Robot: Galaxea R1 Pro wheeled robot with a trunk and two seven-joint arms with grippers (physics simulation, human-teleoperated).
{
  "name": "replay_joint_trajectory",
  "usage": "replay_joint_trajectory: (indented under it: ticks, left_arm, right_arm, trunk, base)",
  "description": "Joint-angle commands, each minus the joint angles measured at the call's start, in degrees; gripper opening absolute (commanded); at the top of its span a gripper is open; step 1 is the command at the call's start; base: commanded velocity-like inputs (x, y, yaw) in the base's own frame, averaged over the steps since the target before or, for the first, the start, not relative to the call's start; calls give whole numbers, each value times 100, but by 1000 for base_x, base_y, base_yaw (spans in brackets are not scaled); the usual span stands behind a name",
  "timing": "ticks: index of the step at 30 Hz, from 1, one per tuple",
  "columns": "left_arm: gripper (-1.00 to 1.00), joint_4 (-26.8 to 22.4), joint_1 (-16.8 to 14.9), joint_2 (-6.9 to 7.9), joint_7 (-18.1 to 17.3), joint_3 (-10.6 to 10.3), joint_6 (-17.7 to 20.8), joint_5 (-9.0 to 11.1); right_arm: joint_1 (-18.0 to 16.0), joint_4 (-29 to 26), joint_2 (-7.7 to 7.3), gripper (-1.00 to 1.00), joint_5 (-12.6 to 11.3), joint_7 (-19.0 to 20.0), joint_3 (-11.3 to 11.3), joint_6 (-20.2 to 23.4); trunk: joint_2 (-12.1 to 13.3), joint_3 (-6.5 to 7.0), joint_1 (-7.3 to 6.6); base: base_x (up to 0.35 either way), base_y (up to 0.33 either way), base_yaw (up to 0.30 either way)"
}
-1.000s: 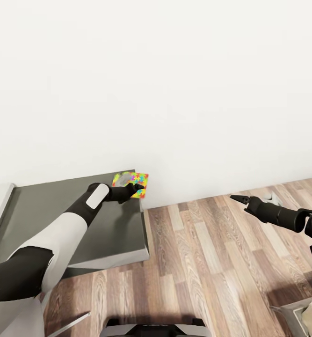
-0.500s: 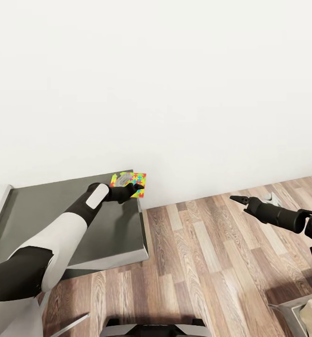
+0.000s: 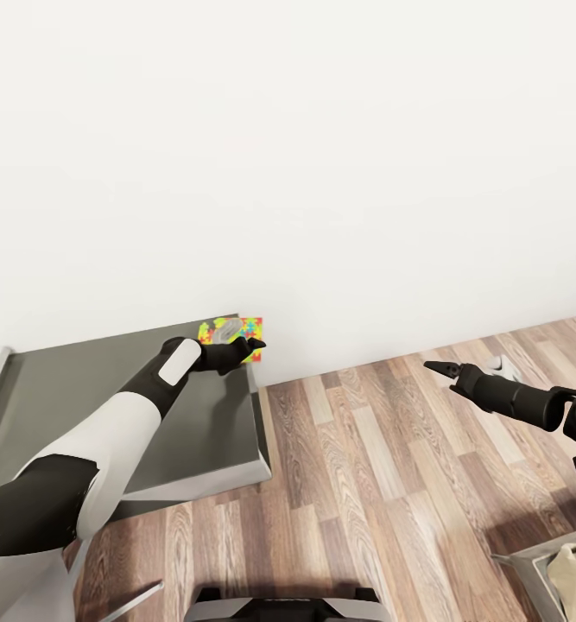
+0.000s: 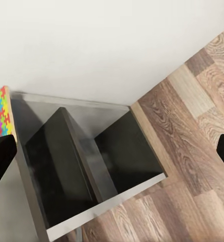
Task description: Put all the toys in the child's room - the three board games (two on the bed and one on the table), the two jigsaw puzzles on the table, and the tennis ball on the table - inside the toy box on the table in the child's room.
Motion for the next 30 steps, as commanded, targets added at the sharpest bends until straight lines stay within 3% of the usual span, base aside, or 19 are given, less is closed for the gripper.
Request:
replay_joint_trajectory:
  ticks: [1,25,30]
  left_arm:
    - [100,-3,-4,3,6,-16,1,18]
    - [100,-96,13,36,-35,-9,-47,48]
    - [100,-565,176,20,-192,-21,38,77]
  right_arm:
    - [-4,-5,-1,100,-59,-60,-3,19]
    - [-2,-10,-1,100,-65,-60,-3,19]
    - [-2,17,-4,100,-85,-24,16,19]
  trunk:
    - [-10,-8,3]
    - [-10,-9,3]
    - [-10,-9,3]
  base:
    - [0,0,-43]
    - [0,0,-9]
    - [0,0,0]
